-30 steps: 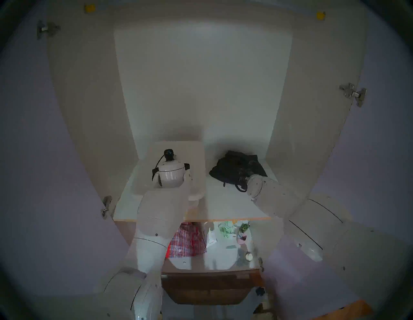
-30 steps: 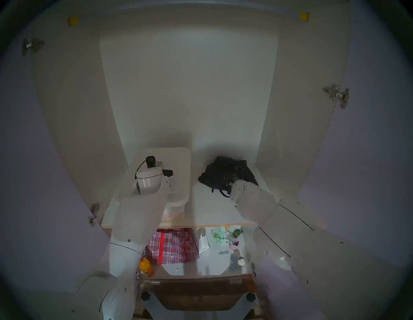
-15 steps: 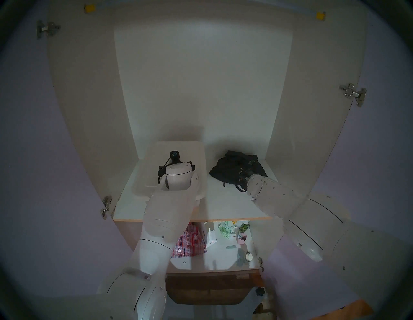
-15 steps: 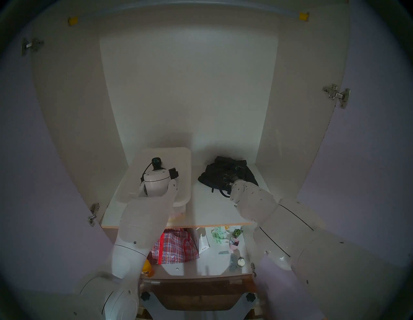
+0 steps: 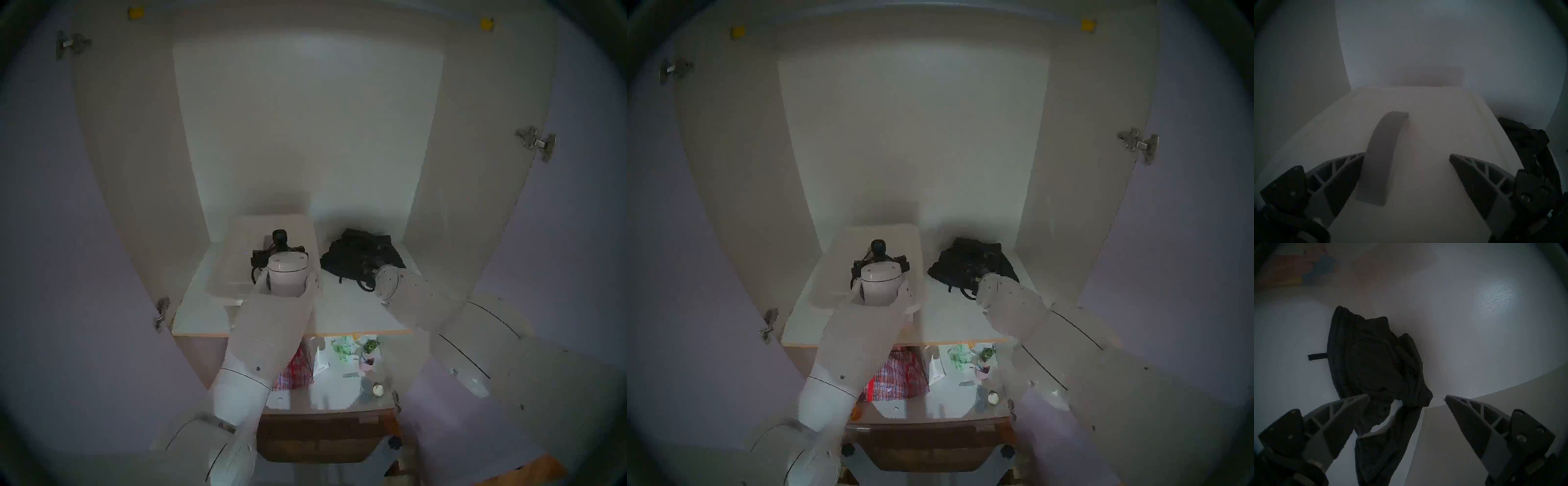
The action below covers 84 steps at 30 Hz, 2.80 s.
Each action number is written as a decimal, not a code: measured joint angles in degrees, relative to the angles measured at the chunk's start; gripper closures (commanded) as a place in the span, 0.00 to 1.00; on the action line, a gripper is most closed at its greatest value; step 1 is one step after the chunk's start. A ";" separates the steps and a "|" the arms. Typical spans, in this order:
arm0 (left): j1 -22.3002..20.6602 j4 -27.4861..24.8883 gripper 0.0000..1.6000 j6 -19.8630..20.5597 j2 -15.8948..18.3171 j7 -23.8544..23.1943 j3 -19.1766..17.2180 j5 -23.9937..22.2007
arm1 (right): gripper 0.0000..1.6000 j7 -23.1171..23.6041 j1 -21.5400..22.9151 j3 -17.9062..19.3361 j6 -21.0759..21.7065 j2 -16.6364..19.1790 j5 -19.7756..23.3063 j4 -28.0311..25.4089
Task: Take clothing out of the storage bin and put the lid back on the bin
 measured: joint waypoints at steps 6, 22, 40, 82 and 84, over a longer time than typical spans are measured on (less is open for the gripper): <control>0.06 -0.17 0.00 -1.00 -0.57 1.45 0.75 0.33 | 0.00 0.00 0.00 0.16 0.00 -0.01 -0.14 0.00; -0.11 -0.36 0.70 -2.98 -2.50 5.85 1.26 0.36 | 0.00 0.00 -0.03 0.56 0.01 -0.02 -0.53 0.00; -0.49 1.47 0.00 -3.14 -3.14 11.88 2.87 2.16 | 0.00 0.00 -0.06 1.02 0.01 -0.05 -0.99 0.00; -3.05 9.79 0.00 -9.08 -1.28 23.94 9.04 8.98 | 0.00 0.02 -0.13 2.10 0.02 -0.11 -2.09 0.00; -3.59 8.95 0.00 -9.48 -0.60 25.44 8.47 9.66 | 0.00 0.06 -0.18 2.17 0.02 -0.13 -2.18 0.01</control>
